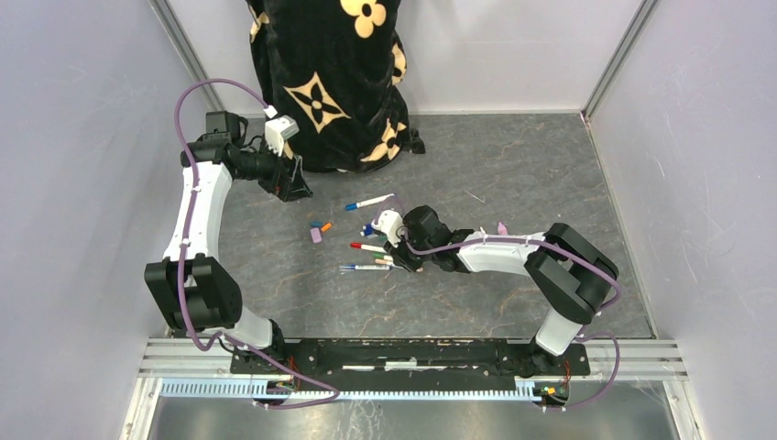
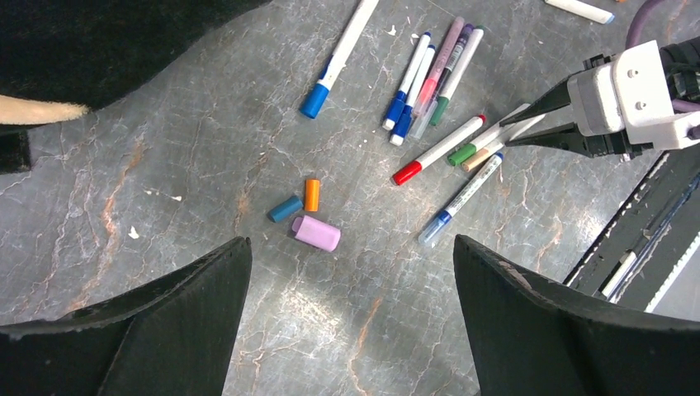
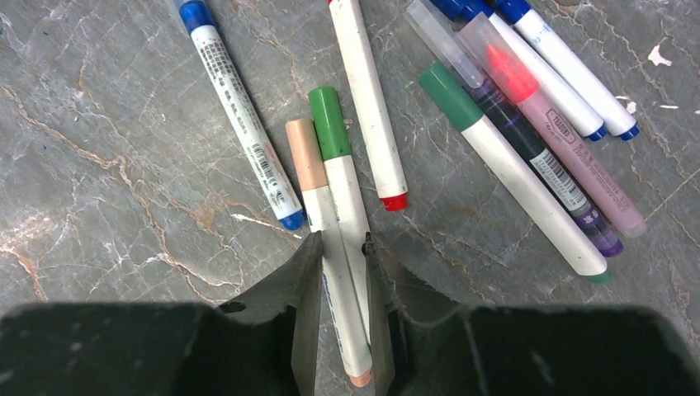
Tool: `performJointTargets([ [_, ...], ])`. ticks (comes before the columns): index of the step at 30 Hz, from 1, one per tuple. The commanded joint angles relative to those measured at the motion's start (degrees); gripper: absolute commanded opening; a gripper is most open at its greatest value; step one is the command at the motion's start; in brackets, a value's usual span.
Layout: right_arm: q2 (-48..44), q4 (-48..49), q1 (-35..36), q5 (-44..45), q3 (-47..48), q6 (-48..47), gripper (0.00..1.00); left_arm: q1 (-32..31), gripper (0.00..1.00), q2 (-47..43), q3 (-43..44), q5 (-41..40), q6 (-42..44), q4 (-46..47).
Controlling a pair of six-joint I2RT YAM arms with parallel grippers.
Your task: Open the pen caps
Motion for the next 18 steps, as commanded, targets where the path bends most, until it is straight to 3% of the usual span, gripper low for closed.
performJointTargets([
  [1, -0.55, -2.52, -1.29, 0.61, -0.88, -0.69, 0.31, -0.17, 0.96, 0.21, 1.24, 3.2, 2.81, -1.75],
  [9, -0.86, -3.18, -4.87, -4.97, 2.94, -0.14, 0.2, -0.17, 0.97, 0.12, 2.22, 4.23, 4.38, -4.06],
  [18, 0.02, -4.81, -6.1, -7.78, 1.5, -0.67, 0.22, -0.13, 0.97, 0.45, 2.48, 5.12, 5.72, -5.19],
])
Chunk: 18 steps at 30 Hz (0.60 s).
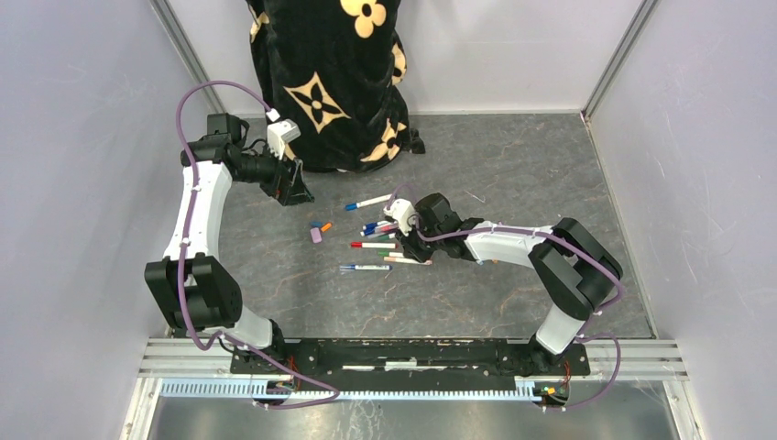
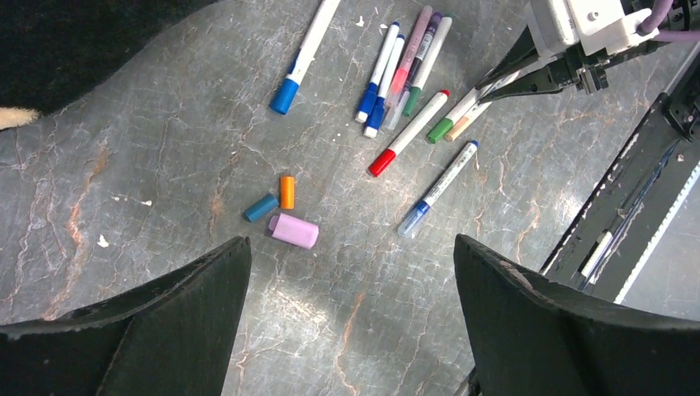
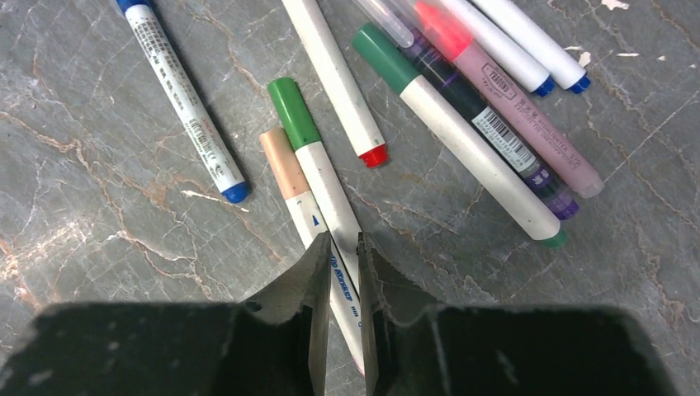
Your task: Open the pen caps
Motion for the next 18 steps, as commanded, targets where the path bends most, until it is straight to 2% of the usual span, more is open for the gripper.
performJointTargets([
  [1, 0.0, -0.72, 0.03, -2.57, -0.06, -0.51, 0.22, -0.18, 0.97, 0.25, 2.22, 2.47, 2.93, -1.43],
  [4, 0.24, -1.49, -0.08, -1.85, 0.38, -1.01, 0.24, -0.2, 0.97, 0.25, 2.17, 2.67, 3.09, -1.57],
  [7, 1.64, -2.97, 0.08, -1.06, 0.97, -2.44, 0.37, -0.22, 0.97, 0.02, 2.31, 2.91, 3.48, -2.05],
  [10, 3.6, -3.55, 0.03, -0.67, 0.9, -3.47, 0.41, -0.22, 0.97, -0.05, 2.31, 3.15, 4.17, -2.66],
  [14, 5.7, -3.19, 0.05, -1.28, 0.46, -3.23, 0.4, -0.32, 0.97, 0.03, 2.22, 3.74, 6.03, -4.35],
  [18, 4.9, -1.94, -0.04, -1.73, 0.26, -2.55, 0.29, -1.44, 0.98, 0.31, 2.16, 3.87, 8.38, -6.48],
])
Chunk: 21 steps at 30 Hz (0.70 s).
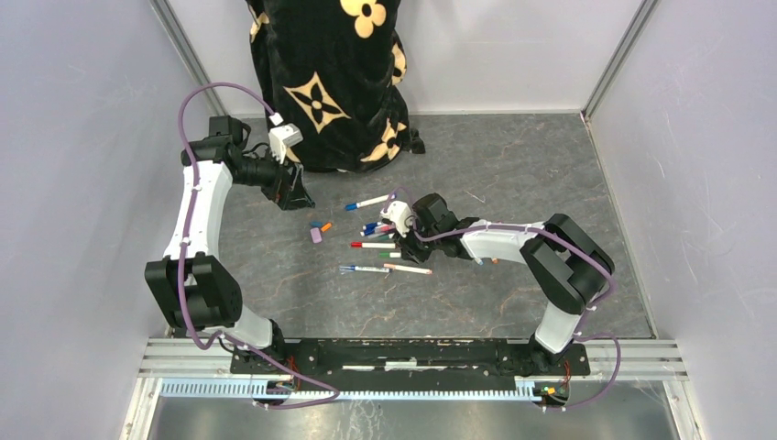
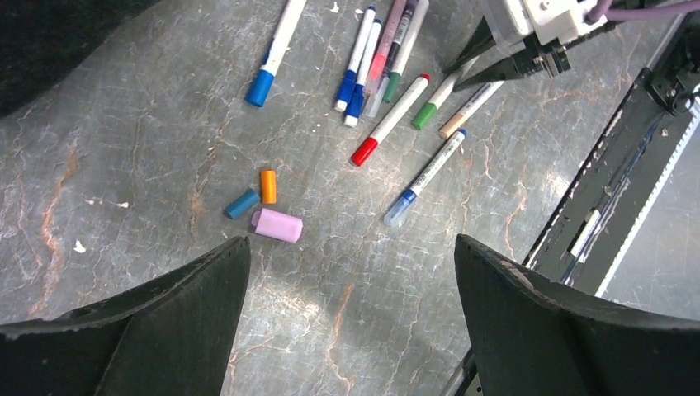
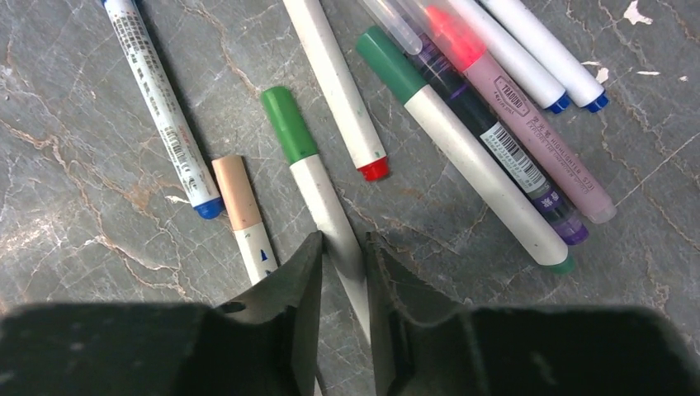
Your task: Open the pen caps
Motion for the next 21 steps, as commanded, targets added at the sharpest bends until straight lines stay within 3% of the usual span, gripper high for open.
performJointTargets([
  [1, 1.19, -2.34, -0.08, -0.47, -0.54, 0.13, 0.26, -1.71, 0.98, 0.22, 1.83, 2.56, 6.54, -4.33],
  [4, -1.26, -3.1, -0.03, -0.72, 0.94, 0.05, 0.12, -3.92, 0.97, 0.21, 0.91, 1.79, 10.25, -6.87],
  [8, -3.5, -6.27, -0.1, -1.72, 4.2, -0.13, 0.01, -8.23, 0.97, -0.89, -1.13, 2.24, 16.47, -10.71],
  [14, -7.84, -6.53, -0.47, -14.06, 5.66, 2.64, 0.0, -16.84, 0.96, -5.42, -8.26, 0.84, 24.52, -10.95],
  [21, -6.71, 1.29, -3.83, -35.64, 7.52, 14.76, 0.0, -24.89, 0.96, -10.34, -15.35, -3.72, 22.77, -1.62],
])
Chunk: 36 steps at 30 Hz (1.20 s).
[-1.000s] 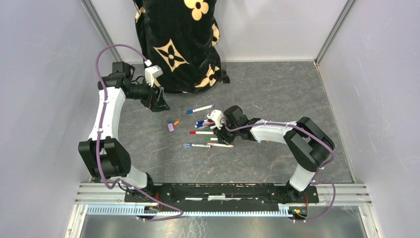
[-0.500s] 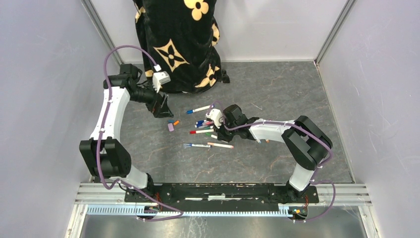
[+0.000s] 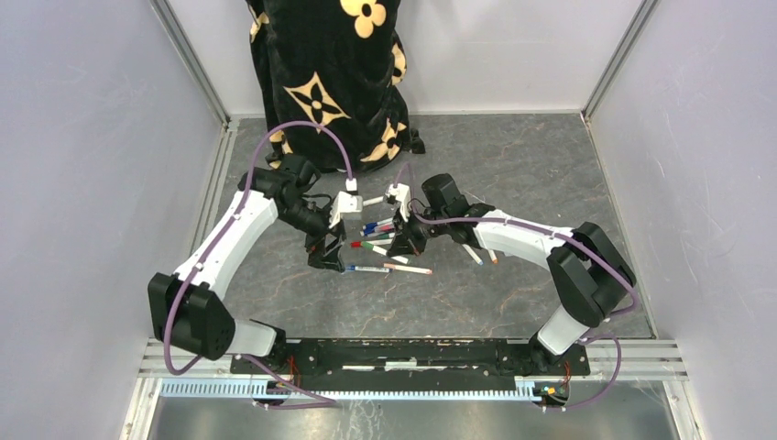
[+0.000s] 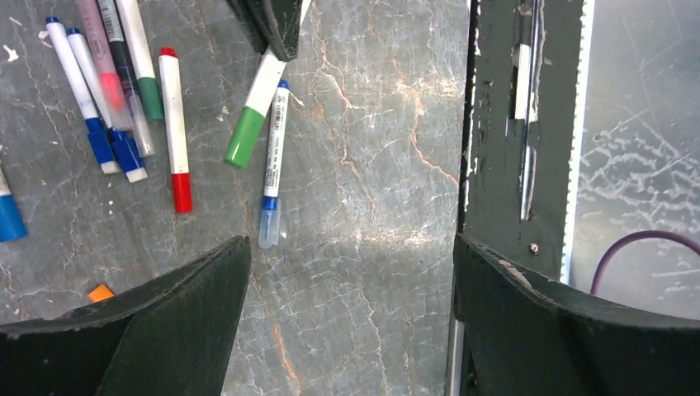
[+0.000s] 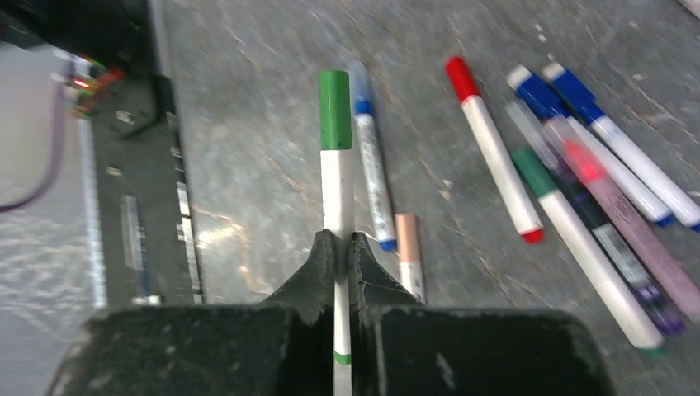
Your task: Open the pen caps
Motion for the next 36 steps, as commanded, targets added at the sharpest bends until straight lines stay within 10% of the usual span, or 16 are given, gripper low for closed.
performJointTargets([
  [1, 0.82, 6.04, -1.3, -16.39, 4.08, 8.76, 0.0, -2.99, 0.96, -3.49, -2.11, -2.72, 2.59, 6.21],
  [16, 5.5, 6.29, -1.33, -28.77, 8.32, 13.03, 0.0, -11.03, 0.79, -6.2, -7.29, -10.72, 3.67, 16.44],
  [26, 7.55, 1.77, -1.32, -28.7, 11.05, 12.24, 0.01, -13.21, 0.14, -5.83, -8.62, -12.52, 5.78, 16.54],
  [32, 8.57, 7.25, -0.68, -27.62, 10.5, 17.7, 0.33, -13.4, 0.07, -5.96, -8.47, -12.7, 6.2, 16.56],
  [36, 11.16, 11.41, 0.73, -28.12, 11.35, 22.3, 0.36, -13.5, 0.07, -5.96, -8.09, -11.85, 6.01, 16.14],
])
